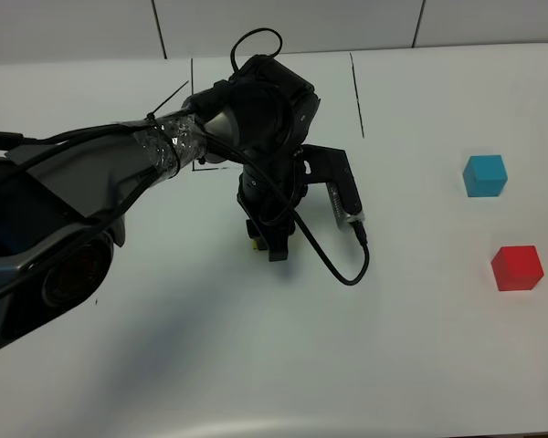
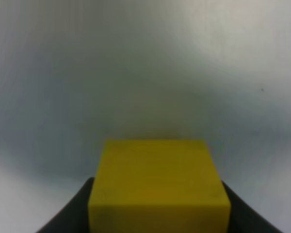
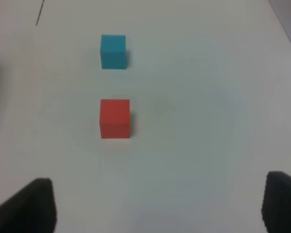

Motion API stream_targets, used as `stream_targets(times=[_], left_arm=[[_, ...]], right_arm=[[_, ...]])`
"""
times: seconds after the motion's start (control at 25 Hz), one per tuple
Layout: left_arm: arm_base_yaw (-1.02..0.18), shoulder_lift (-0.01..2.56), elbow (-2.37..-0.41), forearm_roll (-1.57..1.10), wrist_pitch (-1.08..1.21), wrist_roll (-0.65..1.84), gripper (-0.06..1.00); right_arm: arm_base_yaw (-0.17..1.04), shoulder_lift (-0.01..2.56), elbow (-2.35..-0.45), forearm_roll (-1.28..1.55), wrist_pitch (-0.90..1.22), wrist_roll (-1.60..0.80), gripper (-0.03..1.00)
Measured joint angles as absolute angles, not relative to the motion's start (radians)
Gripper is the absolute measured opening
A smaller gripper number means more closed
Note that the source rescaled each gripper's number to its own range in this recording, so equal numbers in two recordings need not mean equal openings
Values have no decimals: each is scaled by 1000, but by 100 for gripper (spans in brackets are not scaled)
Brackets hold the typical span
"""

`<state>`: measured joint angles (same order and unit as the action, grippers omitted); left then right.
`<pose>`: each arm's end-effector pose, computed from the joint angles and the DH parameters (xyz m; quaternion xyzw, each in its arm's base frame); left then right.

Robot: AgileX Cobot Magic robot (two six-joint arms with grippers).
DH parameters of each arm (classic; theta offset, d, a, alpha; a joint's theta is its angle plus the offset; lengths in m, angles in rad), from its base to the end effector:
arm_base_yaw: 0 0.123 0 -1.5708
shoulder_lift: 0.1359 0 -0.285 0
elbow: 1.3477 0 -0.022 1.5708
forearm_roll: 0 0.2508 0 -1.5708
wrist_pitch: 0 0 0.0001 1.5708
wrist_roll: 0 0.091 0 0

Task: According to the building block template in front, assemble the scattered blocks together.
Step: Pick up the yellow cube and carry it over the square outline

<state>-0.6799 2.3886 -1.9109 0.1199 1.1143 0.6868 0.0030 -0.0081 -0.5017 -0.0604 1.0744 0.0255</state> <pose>0.3785 -0.2935 0.1225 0.6490 0.7581 0.0547 0.0327 -0.0069 -0.0049 0.2767 0.0111 0.8538 -0.0228 0.5200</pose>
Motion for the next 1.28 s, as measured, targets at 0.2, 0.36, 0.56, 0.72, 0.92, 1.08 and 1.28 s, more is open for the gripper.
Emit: stream_targets(times=[0.2, 0.36, 0.56, 0.72, 0.92, 1.08, 1.28], left_arm=[[-680, 2392, -1911, 120, 1109, 687, 1], [-680, 2392, -1911, 120, 1104, 687, 8], [-680, 2392, -1911, 120, 1098, 687, 40], [-680, 2392, -1911, 121, 1092, 688, 62], [-680, 2355, -1911, 134, 1101, 688, 75], [-680, 2289, -1916, 134, 1126, 680, 77], [-680, 2211, -1919, 134, 1134, 599, 77]], right_arm=[[3, -8, -502, -60, 1074, 26, 73], [3, -8, -502, -60, 1074, 26, 73], [3, -8, -502, -60, 1074, 27, 73], [3, -8, -502, -60, 1074, 27, 73], [3, -8, -502, -60, 1074, 27, 73], [3, -8, -502, -60, 1074, 27, 73], [3, -8, -502, -60, 1074, 28, 73]])
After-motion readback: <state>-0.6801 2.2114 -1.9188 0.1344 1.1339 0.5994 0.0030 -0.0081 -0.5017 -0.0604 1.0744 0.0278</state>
